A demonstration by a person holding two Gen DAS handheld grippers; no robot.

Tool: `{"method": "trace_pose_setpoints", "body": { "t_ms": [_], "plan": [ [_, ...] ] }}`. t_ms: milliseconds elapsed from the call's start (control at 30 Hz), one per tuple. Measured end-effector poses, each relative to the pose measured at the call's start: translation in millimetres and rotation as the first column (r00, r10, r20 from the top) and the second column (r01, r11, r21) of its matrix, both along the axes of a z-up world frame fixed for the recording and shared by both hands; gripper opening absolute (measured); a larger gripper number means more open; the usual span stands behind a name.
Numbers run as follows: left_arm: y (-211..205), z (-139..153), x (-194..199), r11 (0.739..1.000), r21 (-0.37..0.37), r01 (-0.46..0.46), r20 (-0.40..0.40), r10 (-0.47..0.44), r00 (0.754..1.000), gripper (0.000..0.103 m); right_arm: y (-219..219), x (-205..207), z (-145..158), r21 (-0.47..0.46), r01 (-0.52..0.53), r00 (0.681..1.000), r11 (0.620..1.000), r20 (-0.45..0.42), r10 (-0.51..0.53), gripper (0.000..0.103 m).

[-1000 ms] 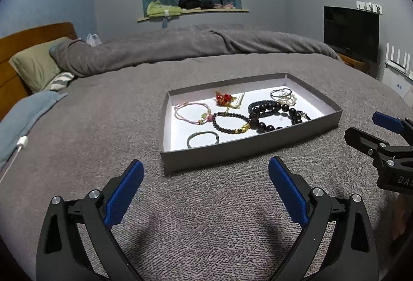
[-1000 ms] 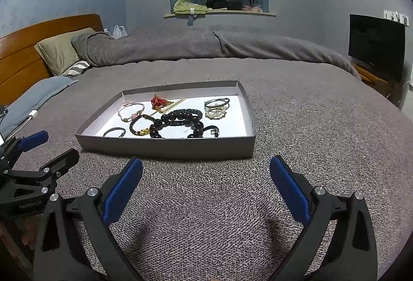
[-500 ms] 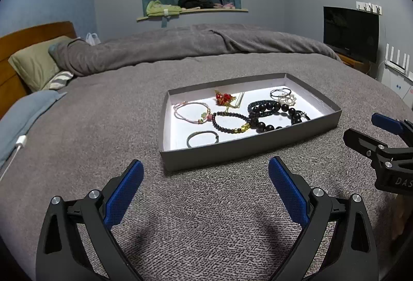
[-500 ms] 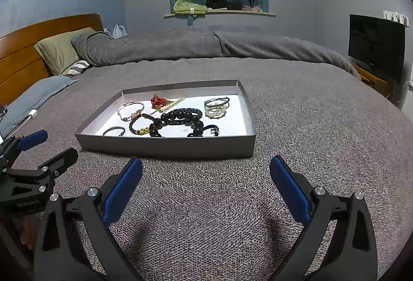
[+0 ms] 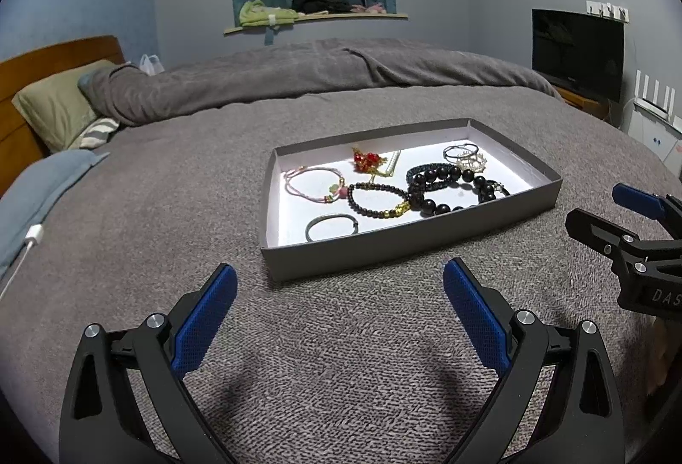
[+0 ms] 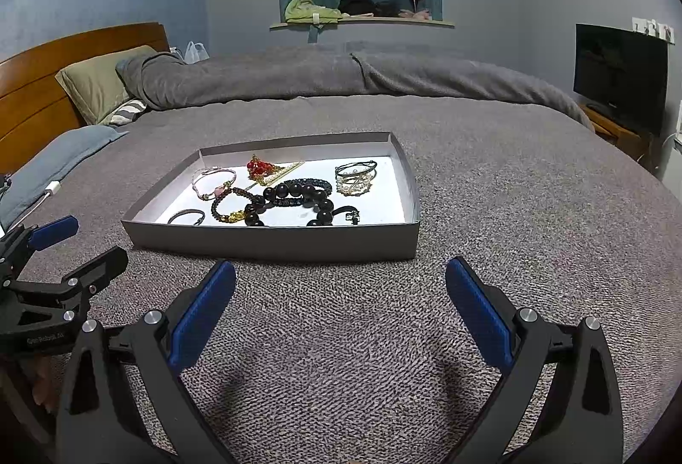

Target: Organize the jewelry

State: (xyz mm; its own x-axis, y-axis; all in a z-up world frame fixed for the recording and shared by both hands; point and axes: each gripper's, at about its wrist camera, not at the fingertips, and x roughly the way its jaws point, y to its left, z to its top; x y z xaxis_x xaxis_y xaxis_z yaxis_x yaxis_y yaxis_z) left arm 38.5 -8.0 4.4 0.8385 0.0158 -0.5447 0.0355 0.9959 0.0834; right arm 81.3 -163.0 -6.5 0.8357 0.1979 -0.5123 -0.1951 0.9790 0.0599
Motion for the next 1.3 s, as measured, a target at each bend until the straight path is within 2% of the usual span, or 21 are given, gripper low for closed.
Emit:
{"method": "trace_pose_setpoints", "body": {
  "t_ms": [1300],
  "plan": [
    [3.8, -4.8, 3.3, 1.000, -0.010, 0.005, -0.016, -0.006, 1.000, 0.097, -0.3, -0.1, -2.3, -0.005, -0.001, 1.000, 1.000, 0.000, 0.001, 0.098]
  ]
}}
